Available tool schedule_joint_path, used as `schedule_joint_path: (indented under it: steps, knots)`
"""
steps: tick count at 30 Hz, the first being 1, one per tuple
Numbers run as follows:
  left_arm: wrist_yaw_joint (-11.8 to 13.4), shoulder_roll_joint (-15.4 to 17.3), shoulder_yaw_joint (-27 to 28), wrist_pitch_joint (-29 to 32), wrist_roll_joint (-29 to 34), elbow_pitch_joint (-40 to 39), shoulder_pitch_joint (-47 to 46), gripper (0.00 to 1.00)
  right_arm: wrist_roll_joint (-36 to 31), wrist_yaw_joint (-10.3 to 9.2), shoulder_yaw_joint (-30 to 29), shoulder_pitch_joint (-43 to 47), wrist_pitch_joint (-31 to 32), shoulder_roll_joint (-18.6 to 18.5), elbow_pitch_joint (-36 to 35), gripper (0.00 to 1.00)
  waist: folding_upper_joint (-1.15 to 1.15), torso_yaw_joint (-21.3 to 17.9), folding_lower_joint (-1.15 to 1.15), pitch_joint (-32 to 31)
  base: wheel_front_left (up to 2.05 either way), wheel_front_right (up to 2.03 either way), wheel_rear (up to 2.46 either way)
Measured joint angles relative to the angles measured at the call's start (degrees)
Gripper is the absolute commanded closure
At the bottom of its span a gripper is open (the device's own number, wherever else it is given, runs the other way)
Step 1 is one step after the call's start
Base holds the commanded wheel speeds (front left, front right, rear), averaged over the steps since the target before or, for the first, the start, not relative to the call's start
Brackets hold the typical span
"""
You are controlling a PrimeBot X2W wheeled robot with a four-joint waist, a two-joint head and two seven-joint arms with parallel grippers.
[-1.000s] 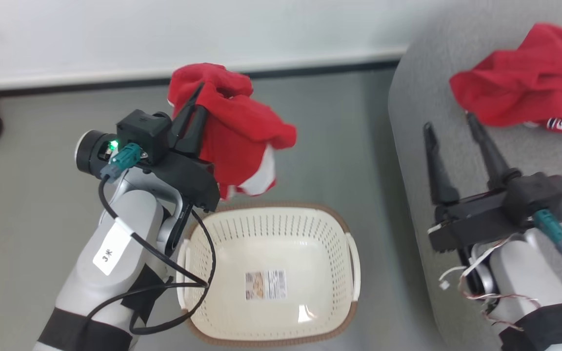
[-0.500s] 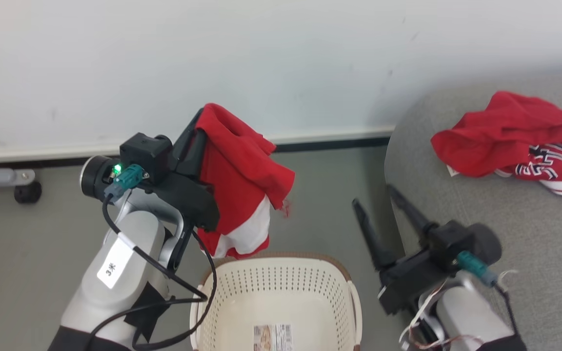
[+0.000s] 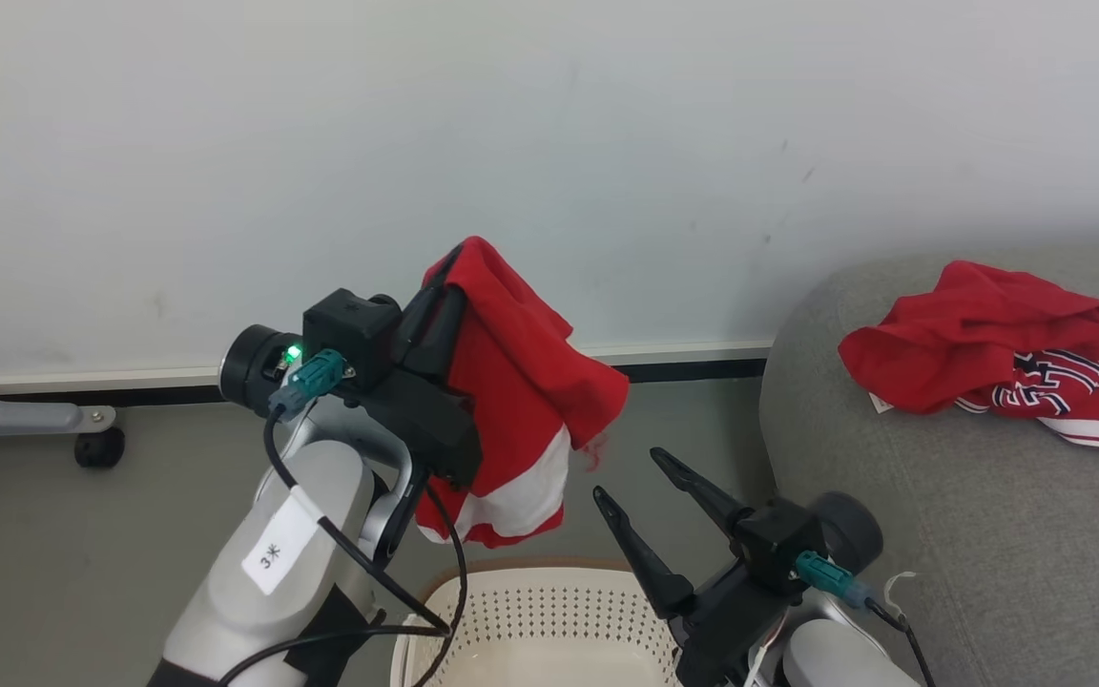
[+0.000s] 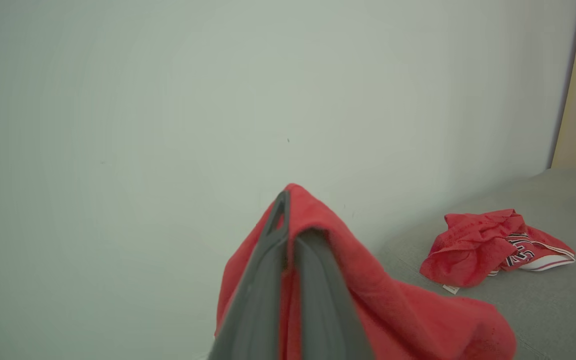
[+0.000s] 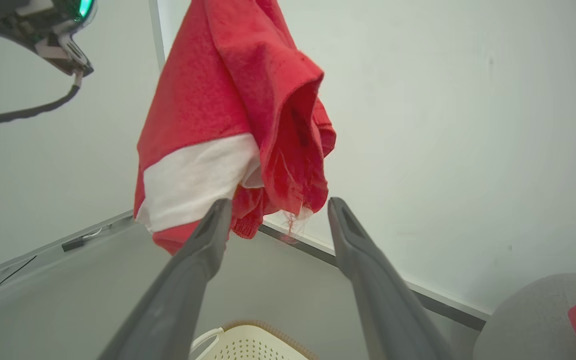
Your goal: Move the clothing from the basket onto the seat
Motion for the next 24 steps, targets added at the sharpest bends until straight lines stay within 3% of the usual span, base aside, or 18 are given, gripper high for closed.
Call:
schedule_joint_path:
  steps: [16,24]
  knots:
    - [0.4,-0.6,-4.5,3.6,0.0,-4.3,1.5,1.00,4.9,0.42,6.2,-3.9,0.0,0.6,4.7,0.00,0.01,3.9,0.01,-1.7,0.00,0.00,0.00]
    - [1.0,-0.7,-5.6,5.2,-0.4,-6.7,2.4,1.00,10.3,0.47,13.4,-8.5,0.0,0.6,4.7,0.00,0.01,5.1,0.01,-2.0,0.00,0.00,0.00]
